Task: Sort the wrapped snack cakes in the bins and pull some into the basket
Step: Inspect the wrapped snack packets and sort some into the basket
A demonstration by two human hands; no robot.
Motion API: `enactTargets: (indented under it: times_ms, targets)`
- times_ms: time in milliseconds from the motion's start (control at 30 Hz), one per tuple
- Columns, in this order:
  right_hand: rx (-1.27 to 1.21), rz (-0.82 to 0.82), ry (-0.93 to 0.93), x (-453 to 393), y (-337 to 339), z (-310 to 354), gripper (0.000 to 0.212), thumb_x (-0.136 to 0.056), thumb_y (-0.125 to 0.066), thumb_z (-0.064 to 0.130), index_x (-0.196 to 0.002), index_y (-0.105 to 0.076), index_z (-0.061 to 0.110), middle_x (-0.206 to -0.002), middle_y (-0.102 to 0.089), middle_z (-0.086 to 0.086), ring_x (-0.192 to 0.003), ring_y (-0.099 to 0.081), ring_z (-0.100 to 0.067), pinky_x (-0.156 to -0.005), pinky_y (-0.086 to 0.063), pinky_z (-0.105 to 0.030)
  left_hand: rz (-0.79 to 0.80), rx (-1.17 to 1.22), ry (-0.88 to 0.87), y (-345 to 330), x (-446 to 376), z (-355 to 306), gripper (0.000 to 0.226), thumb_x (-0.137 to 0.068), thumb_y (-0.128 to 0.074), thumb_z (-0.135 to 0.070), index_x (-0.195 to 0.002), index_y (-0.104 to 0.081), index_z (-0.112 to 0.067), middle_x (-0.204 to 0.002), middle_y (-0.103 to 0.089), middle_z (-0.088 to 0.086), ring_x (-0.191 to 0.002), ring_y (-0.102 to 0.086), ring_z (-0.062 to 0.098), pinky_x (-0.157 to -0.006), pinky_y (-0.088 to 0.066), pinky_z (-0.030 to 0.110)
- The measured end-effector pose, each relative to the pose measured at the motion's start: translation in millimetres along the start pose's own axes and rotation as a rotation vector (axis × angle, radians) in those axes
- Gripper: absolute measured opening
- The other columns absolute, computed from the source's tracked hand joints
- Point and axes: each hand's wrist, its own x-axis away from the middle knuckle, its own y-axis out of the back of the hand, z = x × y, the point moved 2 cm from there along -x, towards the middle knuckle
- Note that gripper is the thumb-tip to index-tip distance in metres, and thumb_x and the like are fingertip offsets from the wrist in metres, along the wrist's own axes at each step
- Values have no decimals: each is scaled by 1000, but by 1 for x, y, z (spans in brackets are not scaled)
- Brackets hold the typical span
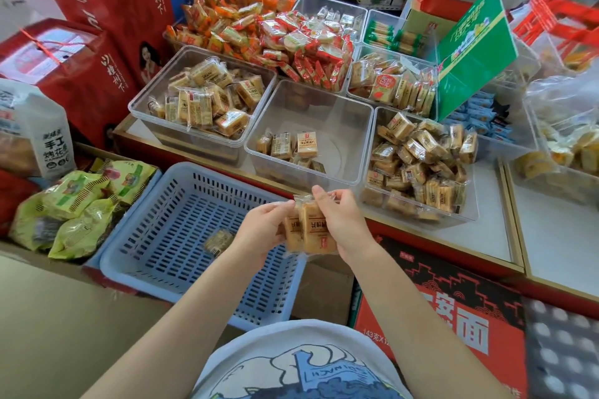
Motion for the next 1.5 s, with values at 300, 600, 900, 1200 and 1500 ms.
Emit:
enactTargets:
  times_ms: [300, 600, 900, 1200, 1500]
  targets:
    - [-139, 25, -48, 2, -1, -2, 31, -100, -61, 41, -111, -56, 13, -108, -69, -13, -101, -69, -28, -89, -60, -55, 185, -50, -59, 0, 11, 2, 49, -89, -79, -27, -131, -56, -20, -117, -74, 6, -100, -75, 21, -79, -63, 39]
    - [-111, 29, 185, 2, 15, 5, 8, -96, -67, 8, -89, -66, 12, -87, -66, -4, -85, -62, -17, -82, -56, -36, 162, -26, -91, 11, 11, -2, 46, -85, -82, -20, -124, -58, -24, -110, -77, 5, -99, -76, 23, -81, -63, 41]
    - [-195, 128, 227, 8, 7, 25, 6, -85, -78, 5, -83, -76, 10, -76, -73, -5, -74, -68, -18, -67, -59, -30, 144, -53, -163, 20, 17, -18, 69, -69, -83, -45, -129, -54, -26, -116, -73, 6, -104, -73, 23, -79, -61, 38]
    - [-115, 128, 236, 2, 8, 21, 11, -99, -66, 19, -109, -65, 16, -93, -70, -7, -76, -66, -14, -72, -56, -34, 74, -30, -141, 25, 10, -20, 65, -72, -83, -41, -127, -59, -18, -115, -74, 11, -100, -75, 24, -78, -63, 40]
    - [95, 357, 31, 2, -1, 3, 37, -96, -67, 44, -107, -69, 8, -79, -72, 1, -64, -63, -13, -55, -47, -25, -125, 203, -112, 23, 1, -16, 42, -102, -58, -41, -127, -61, -8, -109, -77, 14, -96, -77, 28, -71, -64, 39]
